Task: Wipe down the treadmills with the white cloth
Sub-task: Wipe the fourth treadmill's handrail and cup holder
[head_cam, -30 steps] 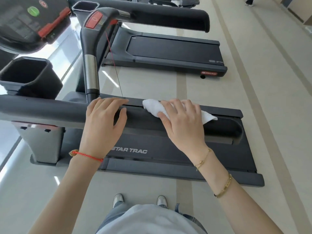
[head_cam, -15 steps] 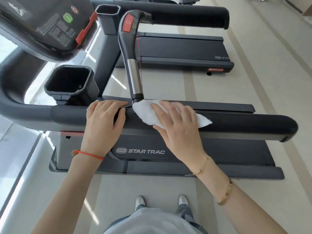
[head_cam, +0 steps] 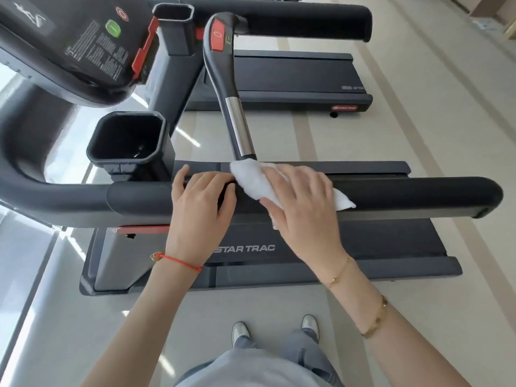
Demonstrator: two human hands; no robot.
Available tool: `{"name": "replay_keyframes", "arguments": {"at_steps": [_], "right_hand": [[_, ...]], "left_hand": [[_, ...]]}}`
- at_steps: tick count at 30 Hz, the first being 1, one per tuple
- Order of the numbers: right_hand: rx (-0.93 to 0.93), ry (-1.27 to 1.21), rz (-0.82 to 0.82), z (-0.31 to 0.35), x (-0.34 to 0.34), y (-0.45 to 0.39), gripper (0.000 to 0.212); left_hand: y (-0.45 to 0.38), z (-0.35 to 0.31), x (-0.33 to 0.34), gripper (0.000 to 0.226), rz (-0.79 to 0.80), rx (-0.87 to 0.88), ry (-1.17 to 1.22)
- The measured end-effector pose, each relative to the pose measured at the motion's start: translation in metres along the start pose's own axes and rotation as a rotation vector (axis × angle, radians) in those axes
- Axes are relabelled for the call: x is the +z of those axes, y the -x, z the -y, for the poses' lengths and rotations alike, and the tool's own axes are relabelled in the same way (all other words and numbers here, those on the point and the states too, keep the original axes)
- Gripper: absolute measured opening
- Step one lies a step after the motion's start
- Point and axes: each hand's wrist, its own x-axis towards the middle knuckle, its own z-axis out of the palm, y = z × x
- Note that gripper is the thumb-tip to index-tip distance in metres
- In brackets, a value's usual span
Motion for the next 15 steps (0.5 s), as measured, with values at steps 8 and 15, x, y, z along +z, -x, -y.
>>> {"name": "replay_keyframes", "arguments": {"at_steps": [8,15], "right_hand": [[0.19,0.071,-0.017,-0.04,-0.011,-0.013,0.036],[-0.04,-0.044,0.008,0.015,0.001,-0.004,0.042]], "left_hand": [[0.001,0.0,0.002,0.021,-0.04,0.026,0.026],[0.001,-0.003,0.003,0.018,-0.054,-0.003,0.02]]}}
